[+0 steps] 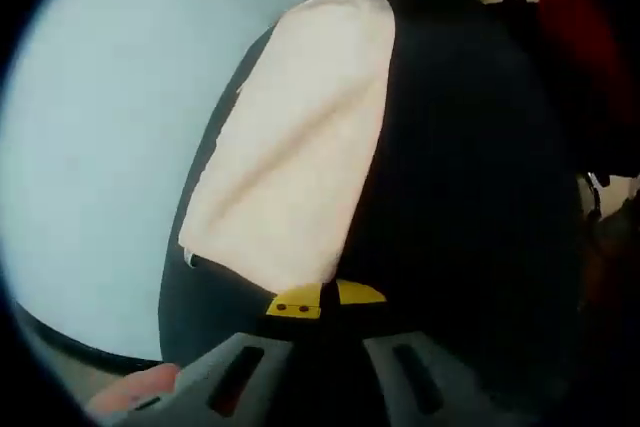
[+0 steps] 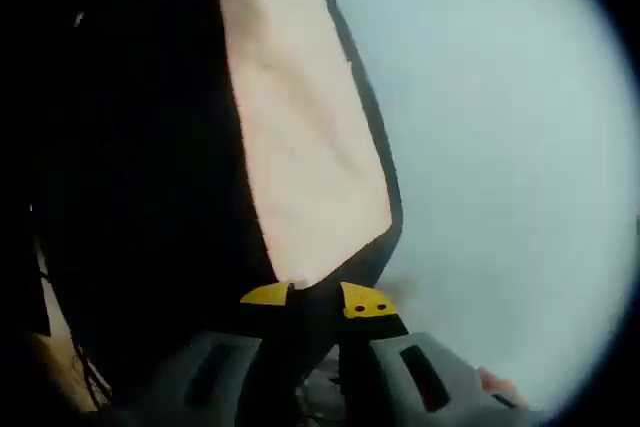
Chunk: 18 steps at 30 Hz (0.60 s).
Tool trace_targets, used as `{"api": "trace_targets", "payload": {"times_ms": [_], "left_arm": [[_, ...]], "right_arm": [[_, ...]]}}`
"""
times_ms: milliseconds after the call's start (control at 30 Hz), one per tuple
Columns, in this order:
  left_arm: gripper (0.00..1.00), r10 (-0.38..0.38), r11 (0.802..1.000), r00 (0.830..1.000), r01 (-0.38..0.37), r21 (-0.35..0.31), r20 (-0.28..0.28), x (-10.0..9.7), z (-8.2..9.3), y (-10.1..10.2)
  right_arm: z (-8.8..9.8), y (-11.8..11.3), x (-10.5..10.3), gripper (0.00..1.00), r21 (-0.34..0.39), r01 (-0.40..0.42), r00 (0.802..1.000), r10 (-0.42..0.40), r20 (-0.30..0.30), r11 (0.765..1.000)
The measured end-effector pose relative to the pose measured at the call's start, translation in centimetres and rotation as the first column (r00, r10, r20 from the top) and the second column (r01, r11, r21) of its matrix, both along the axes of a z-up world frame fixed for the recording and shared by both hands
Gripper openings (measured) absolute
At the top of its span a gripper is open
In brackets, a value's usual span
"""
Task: Fold the towel on the table until its edges align and the towel forms a compact rectangular stack.
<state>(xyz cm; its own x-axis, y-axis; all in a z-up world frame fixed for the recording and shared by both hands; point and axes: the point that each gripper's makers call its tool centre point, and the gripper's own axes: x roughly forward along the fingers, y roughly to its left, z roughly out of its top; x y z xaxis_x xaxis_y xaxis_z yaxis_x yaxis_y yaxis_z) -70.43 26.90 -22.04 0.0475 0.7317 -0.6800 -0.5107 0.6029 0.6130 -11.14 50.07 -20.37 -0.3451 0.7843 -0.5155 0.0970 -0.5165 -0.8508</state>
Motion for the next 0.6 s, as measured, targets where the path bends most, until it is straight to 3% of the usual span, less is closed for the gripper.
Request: {"api": "trace_targets", "payload": {"times_ms": [67, 133, 333, 467, 600], "left_arm": [[0.00, 0.011, 1.000, 1.000, -0.011, 0.025, 0.008, 0.1, 0.5, -0.4], [0.00, 0.015, 0.999, 1.000, -0.015, 0.044, 0.011, 0.1, 0.9, -0.8], [0.00, 0.017, 0.998, 0.999, -0.020, 0.055, 0.045, 0.6, 0.9, -2.4], [0.00, 0.026, 0.996, 0.998, -0.029, 0.079, 0.049, 0.6, 0.6, -2.4], [0.00, 0.042, 0.995, 0.998, -0.046, 0.093, 0.042, 0.5, 1.0, -2.3]], "right_arm": [[-2.1, -0.8, -0.4, 0.11, -0.099, 0.014, 1.000, -0.017, -0.026, 0.995], [-2.0, -0.4, -0.7, 0.09, -0.056, -0.002, 1.000, 0.002, 0.009, 0.998], [-2.4, 0.6, -1.1, 0.04, -0.072, 0.013, 1.000, -0.015, -0.020, 0.997], [-2.7, 0.5, -1.3, 0.00, -0.063, 0.000, 0.999, 0.004, 0.052, 0.998], [-1.7, -0.8, -0.5, 0.00, -0.122, 0.011, 0.999, -0.005, 0.052, 0.993]]}}
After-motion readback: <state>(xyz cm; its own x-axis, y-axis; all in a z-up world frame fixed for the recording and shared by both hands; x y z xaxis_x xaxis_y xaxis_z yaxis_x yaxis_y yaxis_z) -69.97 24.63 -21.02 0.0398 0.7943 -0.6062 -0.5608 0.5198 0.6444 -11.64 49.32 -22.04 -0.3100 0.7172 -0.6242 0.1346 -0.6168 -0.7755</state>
